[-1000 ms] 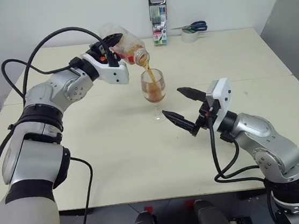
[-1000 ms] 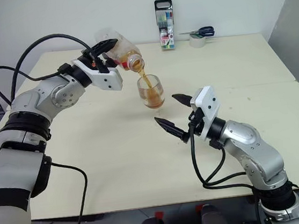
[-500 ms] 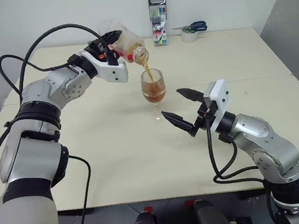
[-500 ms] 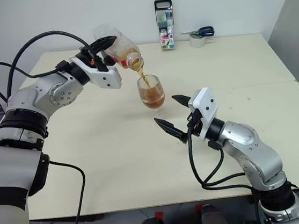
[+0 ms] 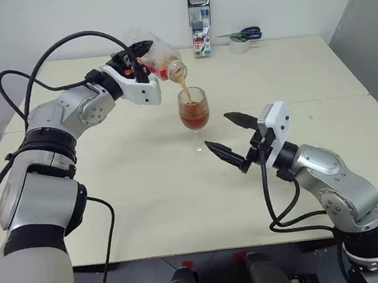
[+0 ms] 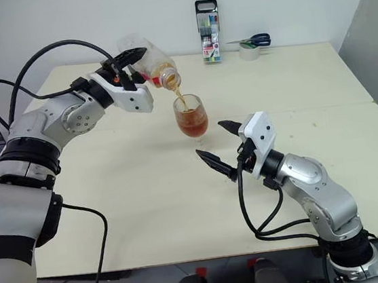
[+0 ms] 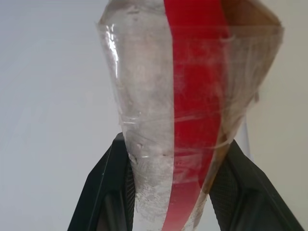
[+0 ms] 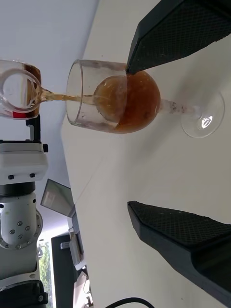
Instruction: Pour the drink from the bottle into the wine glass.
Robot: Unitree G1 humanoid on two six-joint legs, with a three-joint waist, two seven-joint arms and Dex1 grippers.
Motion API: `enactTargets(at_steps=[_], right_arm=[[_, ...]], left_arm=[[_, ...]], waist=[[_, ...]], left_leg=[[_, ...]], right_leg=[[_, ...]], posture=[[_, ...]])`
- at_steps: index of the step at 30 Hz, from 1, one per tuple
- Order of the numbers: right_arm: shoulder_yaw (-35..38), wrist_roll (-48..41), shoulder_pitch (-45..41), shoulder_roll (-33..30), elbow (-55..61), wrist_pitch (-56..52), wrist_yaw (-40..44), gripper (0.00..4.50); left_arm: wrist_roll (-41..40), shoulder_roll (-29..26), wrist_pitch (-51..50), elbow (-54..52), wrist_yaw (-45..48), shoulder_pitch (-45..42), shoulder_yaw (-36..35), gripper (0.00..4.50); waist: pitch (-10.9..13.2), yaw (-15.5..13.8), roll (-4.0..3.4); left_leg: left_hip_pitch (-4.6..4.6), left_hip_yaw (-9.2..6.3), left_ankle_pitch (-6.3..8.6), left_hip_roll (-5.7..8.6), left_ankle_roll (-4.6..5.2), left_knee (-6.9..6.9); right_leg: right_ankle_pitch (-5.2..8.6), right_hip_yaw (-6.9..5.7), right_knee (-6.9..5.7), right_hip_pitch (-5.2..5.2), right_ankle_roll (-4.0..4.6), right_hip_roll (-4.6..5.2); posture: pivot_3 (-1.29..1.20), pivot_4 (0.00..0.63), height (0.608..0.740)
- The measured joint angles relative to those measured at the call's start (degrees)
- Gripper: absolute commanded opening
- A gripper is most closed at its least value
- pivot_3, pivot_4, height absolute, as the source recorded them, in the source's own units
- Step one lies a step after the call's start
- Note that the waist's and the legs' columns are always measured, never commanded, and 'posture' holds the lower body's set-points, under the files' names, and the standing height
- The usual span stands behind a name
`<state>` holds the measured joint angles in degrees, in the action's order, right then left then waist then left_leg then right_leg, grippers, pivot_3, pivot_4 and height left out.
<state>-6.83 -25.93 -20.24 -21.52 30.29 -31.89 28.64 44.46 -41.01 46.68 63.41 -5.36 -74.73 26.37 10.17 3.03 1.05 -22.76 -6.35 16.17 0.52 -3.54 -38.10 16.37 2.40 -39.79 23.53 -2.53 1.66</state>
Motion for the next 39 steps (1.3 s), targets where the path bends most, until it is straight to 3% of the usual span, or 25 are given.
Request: enactTargets(at_steps=[11, 17, 24, 31, 39], right_arm=[[0.0, 1.2, 0.0, 0.3, -0.3, 0.8, -0.1, 4.5], [-0.1, 3.4, -0.1, 0.4, -0.8, 2.8, 0.0, 4.5], [-1.0, 4.4, -0.8, 1.7, -0.8, 3.5, -0.2, 4.5], [-1.4, 0.5, -3.2, -1.5, 1.1, -8.9, 0.2, 4.5], [-3.7, -1.8, -8.8, -2.7, 1.4, -13.7, 2.7, 4.5]], left_arm=[[-9.4, 2.1, -1.8, -4.2, 10.2, 4.3, -4.3, 1.67], [-18.3, 5.2, -7.7, -9.1, 18.9, 8.9, -9.1, 1.67], [-37.2, 9.9, -32.2, -19.4, 29.2, 15.2, -22.1, 1.67], [-51.4, 10.9, -59.0, -37.6, 30.5, 29.9, -34.2, 1.67], [-58.3, 11.1, -71.7, -48.5, 27.8, 42.7, -42.2, 1.67]], waist=[[0.0, 0.1, 0.0], [0.0, 0.2, 0.0], [0.0, 0.7, 0.0], [0.0, 1.7, -0.01], [-0.1, 1.4, 0.06]], left_leg=[[0.01, -0.01, -0.05, 0.0, -0.09, -0.02], [0.01, -0.02, -0.06, -0.01, -0.11, -0.04], [0.03, -0.05, -0.08, -0.06, -0.14, -0.06], [0.08, -0.08, -0.09, -0.08, -0.16, -0.07], [0.08, -0.12, -0.09, -0.07, -0.16, -0.08]], right_leg=[[0.0, 0.0, -0.06, 0.01, 0.0, 0.0], [0.0, 0.0, -0.09, 0.01, 0.0, 0.0], [0.0, -0.01, -0.14, 0.02, 0.0, -0.03], [0.0, 0.03, -0.18, 0.01, 0.01, -0.01], [0.0, -0.01, -0.15, -0.02, 0.01, 0.01]], posture=[[0.0, 0.15, 0.74], [0.0, 0.15, 0.74], [0.0, 0.15, 0.74], [0.0, 0.15, 0.74], [0.0, 0.15, 0.74]])
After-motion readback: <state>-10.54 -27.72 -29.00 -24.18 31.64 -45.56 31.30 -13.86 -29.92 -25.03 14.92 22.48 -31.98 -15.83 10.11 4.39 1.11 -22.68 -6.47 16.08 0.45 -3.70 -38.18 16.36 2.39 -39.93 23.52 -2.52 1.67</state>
